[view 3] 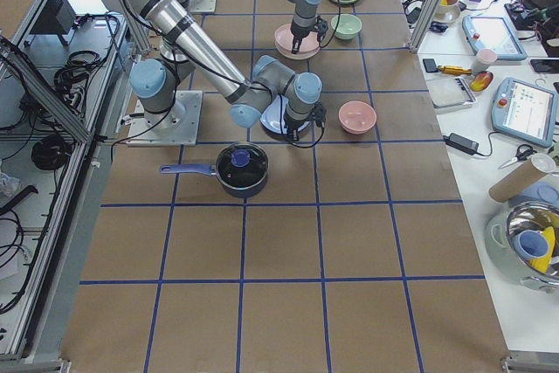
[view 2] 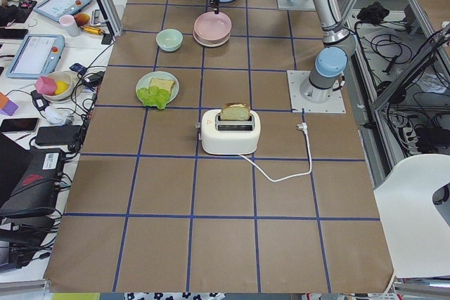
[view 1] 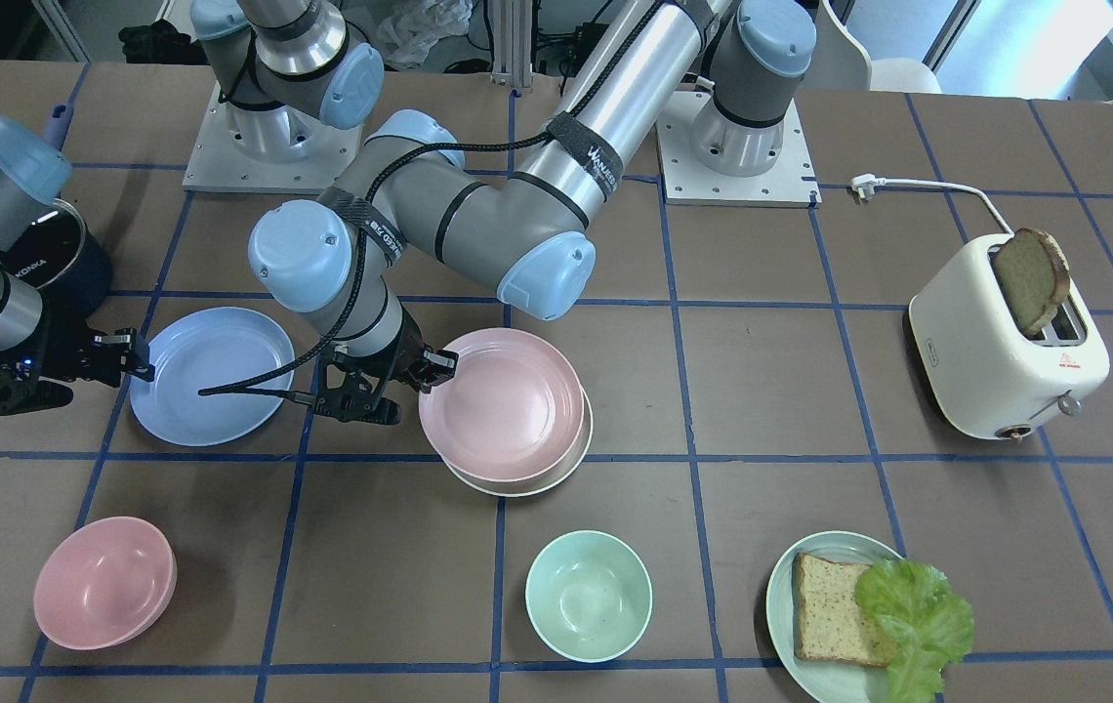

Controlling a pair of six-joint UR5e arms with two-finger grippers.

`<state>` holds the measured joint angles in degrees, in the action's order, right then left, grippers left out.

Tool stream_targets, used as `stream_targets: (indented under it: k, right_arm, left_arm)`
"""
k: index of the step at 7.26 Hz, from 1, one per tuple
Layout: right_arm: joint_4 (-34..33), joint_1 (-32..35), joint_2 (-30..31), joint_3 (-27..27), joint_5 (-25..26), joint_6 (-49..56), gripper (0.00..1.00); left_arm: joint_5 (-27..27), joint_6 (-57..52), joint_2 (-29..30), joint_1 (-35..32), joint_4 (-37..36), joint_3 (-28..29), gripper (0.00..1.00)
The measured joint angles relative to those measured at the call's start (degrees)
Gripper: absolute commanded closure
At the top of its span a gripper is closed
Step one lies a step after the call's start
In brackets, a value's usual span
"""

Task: Stack three plates with pink and blue
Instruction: 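Lower the pink plate onto the cream plate and open the left gripper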

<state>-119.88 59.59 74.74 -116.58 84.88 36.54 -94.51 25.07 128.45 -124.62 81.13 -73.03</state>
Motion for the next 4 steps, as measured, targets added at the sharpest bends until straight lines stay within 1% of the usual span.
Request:
stream_targets:
  k: [3, 4]
  right_arm:
    - [-0.02, 0.00, -0.02, 0.03, -0.31, -1.35, 0.55]
    - [-0.06, 0.00, -0.06, 0.06, -0.32, -1.48, 0.57]
  left_arm:
    - [-0.04, 1.85, -0.12, 0.26, -0.03, -0.20, 1.00]
    - [-0.23, 1.83, -0.10, 0.44, 0.05, -0.34, 0.08]
